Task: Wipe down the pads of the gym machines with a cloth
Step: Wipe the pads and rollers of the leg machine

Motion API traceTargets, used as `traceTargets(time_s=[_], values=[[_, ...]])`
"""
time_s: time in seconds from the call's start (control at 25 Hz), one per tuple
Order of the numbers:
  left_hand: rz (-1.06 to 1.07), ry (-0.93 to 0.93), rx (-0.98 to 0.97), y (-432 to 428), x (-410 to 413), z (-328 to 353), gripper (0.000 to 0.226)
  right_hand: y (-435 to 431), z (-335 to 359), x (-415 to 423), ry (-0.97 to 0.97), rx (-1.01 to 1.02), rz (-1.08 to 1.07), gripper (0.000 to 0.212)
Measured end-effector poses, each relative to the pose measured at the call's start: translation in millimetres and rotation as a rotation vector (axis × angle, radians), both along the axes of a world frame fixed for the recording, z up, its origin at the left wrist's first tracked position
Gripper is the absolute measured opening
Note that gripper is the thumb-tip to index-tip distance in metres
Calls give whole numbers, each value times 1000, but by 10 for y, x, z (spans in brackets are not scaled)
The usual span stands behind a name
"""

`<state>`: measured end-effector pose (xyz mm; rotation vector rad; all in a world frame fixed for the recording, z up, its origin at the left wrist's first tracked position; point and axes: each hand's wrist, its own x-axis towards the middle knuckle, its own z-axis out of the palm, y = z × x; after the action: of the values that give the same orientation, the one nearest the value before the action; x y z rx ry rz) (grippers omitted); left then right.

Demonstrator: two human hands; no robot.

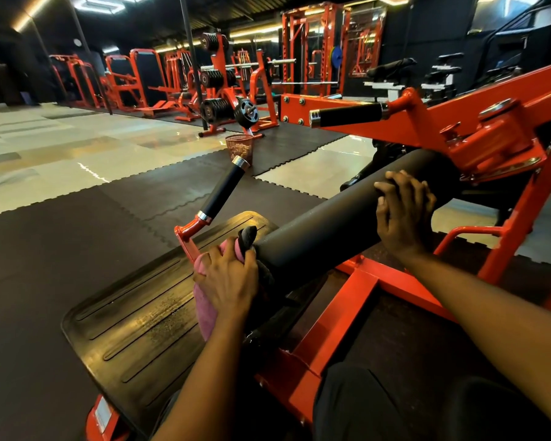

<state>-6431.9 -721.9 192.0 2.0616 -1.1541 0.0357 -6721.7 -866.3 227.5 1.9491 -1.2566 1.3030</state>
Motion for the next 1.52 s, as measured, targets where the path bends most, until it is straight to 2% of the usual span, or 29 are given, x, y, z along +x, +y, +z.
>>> traceTargets(time_s=[0.16, 0.4, 0.52, 0.72, 0.84, 0.96, 1.08, 1.2, 1.28, 1.36, 1.4, 1.52], values=[[-21, 0, 73, -249, -137, 238, 40, -5, -6, 22, -1, 15, -31, 34], [-270, -96, 73, -712, -1017, 656, 39, 18, 19, 29, 35, 35, -73, 34], [-285, -98, 29, -547, -767, 562, 43, 18, 44, -3, 66, 33, -77, 35], [-104, 1, 64, -77, 69, 121, 43, 21, 39, 17, 44, 6, -76, 34], [-54, 60, 58, -66, 161, 15, 43, 14, 23, 4, 50, 20, -78, 35], [28, 2, 101, -284, -146, 244, 39, 25, 25, 7, 57, 30, -73, 35], [-101, -69, 55, -552, -781, 560, 34, 34, 44, 14, 61, 44, -78, 35], [-246, -109, 23, -672, -1220, 744, 40, 64, 78, -2, 92, 41, -63, 35], [-361, -144, 36, -639, -1110, 760, 56, 70, 115, -26, 107, 30, -60, 34], [-474, -90, 40, -542, -764, 687, 72, 108, 151, -11, 101, 42, -71, 33], [-487, -46, 48, -514, -556, 632, 72, 123, 194, 31, 91, 53, -93, 32], [-382, 22, 110, -387, -44, 380, 54, 255, 498, 358, 14, 143, -138, 31]])
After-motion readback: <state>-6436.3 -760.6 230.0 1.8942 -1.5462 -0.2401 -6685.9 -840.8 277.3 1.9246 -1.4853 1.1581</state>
